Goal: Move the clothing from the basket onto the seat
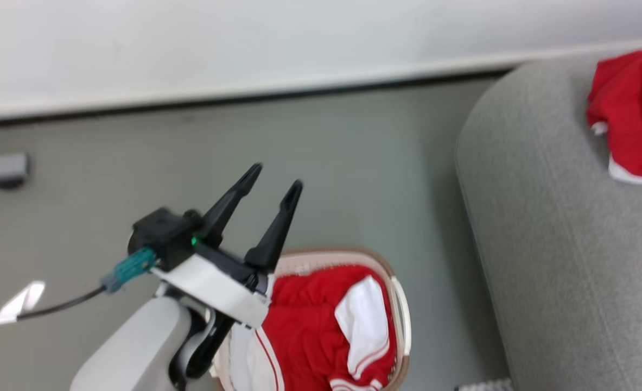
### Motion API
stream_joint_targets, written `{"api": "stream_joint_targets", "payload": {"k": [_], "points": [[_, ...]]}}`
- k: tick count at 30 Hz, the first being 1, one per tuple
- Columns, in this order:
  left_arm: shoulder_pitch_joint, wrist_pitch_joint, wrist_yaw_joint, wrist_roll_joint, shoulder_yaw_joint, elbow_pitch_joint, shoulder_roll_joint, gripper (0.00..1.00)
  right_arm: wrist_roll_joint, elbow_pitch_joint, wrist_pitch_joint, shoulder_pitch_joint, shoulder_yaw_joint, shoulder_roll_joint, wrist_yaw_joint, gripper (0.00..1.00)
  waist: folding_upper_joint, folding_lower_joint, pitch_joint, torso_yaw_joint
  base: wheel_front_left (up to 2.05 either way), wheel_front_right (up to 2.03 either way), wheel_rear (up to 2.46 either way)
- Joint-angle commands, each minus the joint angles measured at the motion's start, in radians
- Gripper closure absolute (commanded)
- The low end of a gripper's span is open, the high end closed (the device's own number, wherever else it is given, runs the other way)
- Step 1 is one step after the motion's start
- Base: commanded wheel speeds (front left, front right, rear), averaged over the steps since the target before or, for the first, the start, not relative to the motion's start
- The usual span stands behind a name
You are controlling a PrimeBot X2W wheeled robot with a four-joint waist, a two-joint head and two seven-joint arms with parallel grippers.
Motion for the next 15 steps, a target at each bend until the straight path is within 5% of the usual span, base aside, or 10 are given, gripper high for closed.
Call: {"api": "stream_joint_targets", "payload": {"k": [1, 15], "points": [[0.03, -0.002, 0.005, -0.004, 0.012, -0.002, -0.002, 0.0, 0.015, -0.014, -0.009, 0.021, 0.009, 0.004, -0.002, 0.0, 0.0, 0.0003, -0.107, 0.023, 0.0, 0.0, 0.0], [0.26, -0.001, 0.062, 0.055, 0.228, -0.013, -0.012, 0.0, 0.103, -0.22, -0.08, 0.186, 0.118, 0.141, -0.002, 0.0, 0.0, 0.0003, -0.271, 0.081, 0.0, 0.0, 0.0]]}}
